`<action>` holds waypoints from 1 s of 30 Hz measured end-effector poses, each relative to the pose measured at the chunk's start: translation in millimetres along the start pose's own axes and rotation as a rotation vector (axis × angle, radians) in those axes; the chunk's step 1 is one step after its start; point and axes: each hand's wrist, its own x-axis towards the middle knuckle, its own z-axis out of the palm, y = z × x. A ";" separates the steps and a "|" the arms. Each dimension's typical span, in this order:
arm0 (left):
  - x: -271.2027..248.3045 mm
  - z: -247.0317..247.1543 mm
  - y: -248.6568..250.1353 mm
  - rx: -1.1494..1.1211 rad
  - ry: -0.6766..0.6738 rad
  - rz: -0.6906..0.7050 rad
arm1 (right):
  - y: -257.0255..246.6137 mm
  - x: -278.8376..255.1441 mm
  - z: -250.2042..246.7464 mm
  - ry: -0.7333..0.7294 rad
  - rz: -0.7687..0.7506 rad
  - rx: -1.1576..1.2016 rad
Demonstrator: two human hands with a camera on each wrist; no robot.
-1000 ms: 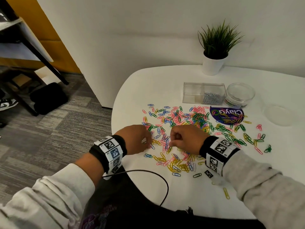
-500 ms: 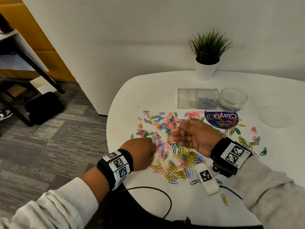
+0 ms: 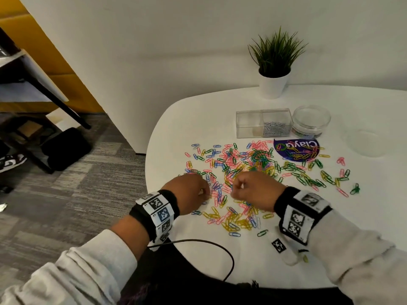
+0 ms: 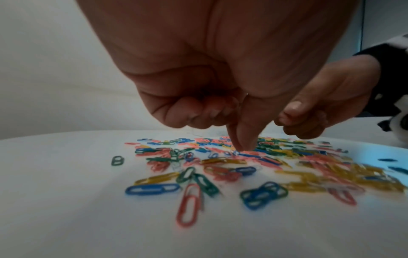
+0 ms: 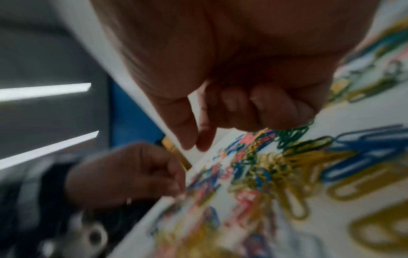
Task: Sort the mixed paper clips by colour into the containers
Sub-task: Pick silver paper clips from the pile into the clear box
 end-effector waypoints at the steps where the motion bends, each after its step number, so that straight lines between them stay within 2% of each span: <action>1: -0.4 2.6 2.8 0.015 0.005 0.000 | -3.8 -0.2 5.7 -0.040 -0.045 -0.121; 3: -1.1 9.0 6.7 0.020 0.015 -0.005 | -11.7 -1.6 15.8 -0.086 -0.113 -0.268; 8: -1.3 15.3 4.1 -0.003 0.045 0.020 | -28.7 -1.6 35.4 -0.169 -0.214 -0.452; 12: -1.1 18.2 0.0 -0.032 0.028 0.043 | -26.9 2.9 37.3 -0.101 -0.184 -0.545; 16: 1.3 13.0 -12.5 -0.225 0.084 -0.020 | -24.2 3.4 35.0 -0.055 -0.204 -0.534; 19: 0.2 3.5 -20.5 -0.413 0.140 -0.098 | -29.5 2.2 39.2 -0.127 -0.244 -0.468; 23: -7.1 -4.1 -25.5 -0.757 0.049 -0.196 | -36.2 6.1 46.7 -0.242 -0.227 -0.537; 26: -11.0 -1.3 -26.3 -0.915 0.025 -0.238 | -33.9 6.6 43.2 -0.256 -0.156 -0.388; 30: -11.8 1.1 -24.7 -1.199 -0.024 -0.361 | -16.2 -0.7 18.6 -0.175 -0.022 -0.002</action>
